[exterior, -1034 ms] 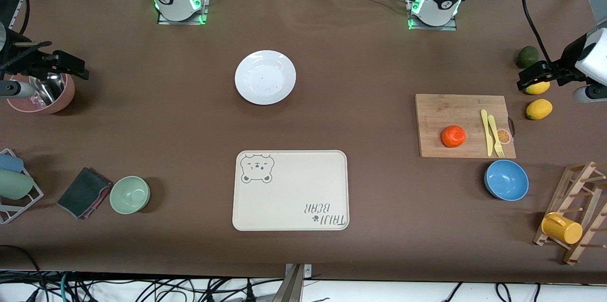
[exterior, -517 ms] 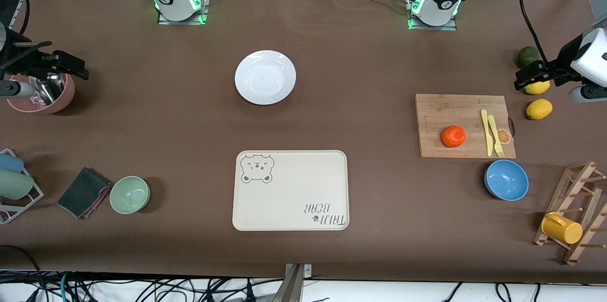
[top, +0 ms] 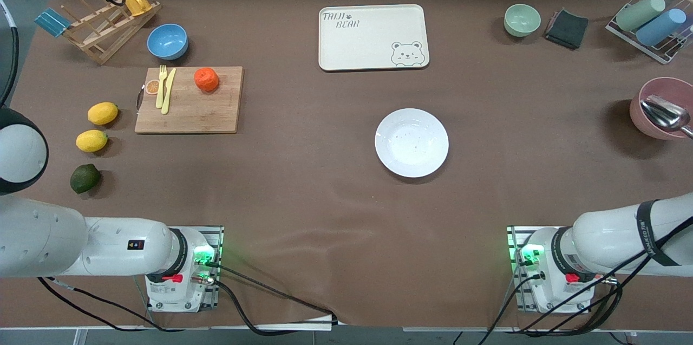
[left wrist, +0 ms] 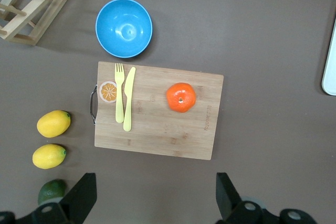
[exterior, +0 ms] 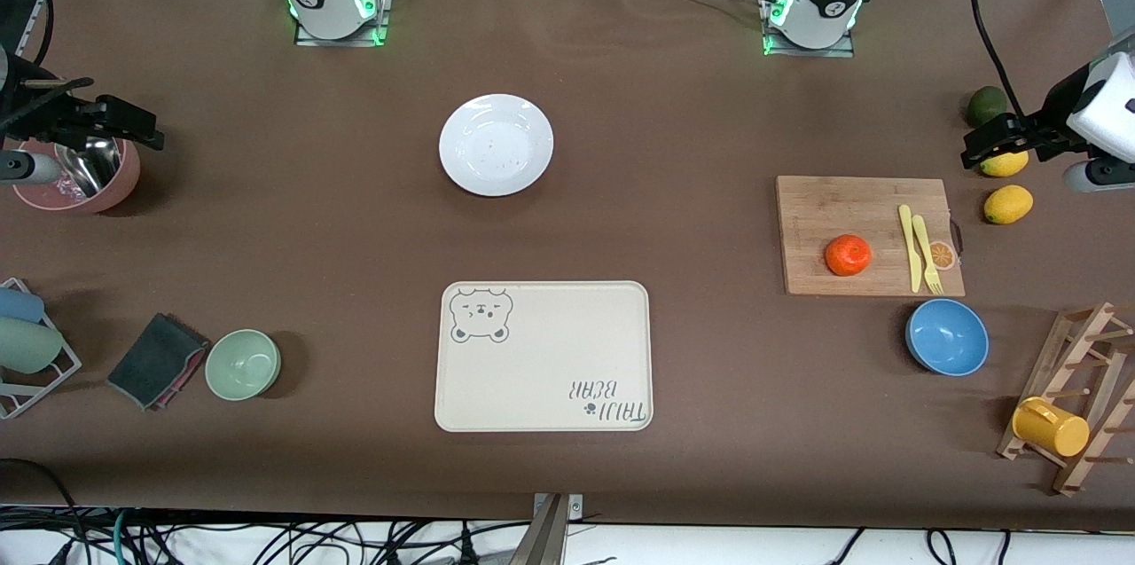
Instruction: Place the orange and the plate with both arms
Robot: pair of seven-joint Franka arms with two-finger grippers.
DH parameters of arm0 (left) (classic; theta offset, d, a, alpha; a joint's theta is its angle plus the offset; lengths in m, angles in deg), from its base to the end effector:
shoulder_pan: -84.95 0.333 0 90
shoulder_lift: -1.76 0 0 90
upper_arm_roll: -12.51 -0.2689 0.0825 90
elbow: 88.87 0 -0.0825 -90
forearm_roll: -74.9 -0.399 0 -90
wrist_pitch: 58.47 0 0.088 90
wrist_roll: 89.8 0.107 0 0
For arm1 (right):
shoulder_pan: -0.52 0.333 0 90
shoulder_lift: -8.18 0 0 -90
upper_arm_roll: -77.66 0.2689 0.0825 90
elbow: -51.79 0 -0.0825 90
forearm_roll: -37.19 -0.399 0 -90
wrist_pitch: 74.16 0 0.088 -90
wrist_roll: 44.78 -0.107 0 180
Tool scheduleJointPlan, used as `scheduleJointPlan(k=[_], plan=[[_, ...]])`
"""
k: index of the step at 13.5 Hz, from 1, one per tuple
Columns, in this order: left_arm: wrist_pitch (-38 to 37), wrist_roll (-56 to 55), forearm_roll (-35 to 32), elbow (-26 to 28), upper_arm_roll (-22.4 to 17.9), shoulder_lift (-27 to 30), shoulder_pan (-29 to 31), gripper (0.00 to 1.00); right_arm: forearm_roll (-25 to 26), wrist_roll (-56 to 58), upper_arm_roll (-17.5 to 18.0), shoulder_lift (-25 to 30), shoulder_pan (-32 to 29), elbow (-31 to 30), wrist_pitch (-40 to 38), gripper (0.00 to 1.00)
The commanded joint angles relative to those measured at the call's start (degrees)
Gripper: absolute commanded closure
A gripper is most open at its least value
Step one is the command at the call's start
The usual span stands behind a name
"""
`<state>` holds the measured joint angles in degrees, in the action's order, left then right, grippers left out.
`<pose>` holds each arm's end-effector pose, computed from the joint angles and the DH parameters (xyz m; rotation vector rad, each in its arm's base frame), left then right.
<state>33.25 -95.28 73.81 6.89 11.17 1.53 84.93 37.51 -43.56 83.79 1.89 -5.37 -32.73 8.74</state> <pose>0.5686 0.0151 0.5287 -3.1123 -0.1829 0.1151 0.5839 -0.0011 0.5503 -3.1266 -0.0396 0.2151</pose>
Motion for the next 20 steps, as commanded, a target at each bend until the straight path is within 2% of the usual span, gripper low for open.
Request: scheduleJointPlan(k=[1,20], plan=[[-0.49,0.47,0.91,-0.22,0.29,0.06,0.19,0.00,-0.85,0.80,-0.06,-0.22,-0.35,0.93,-0.03,0.00],[-0.49,0.47,1.00,-0.22,0.38,-0.03,0.19,0.00,-1.82,0.00,0.03,-0.31,-0.26,0.23,-0.38,0.00]])
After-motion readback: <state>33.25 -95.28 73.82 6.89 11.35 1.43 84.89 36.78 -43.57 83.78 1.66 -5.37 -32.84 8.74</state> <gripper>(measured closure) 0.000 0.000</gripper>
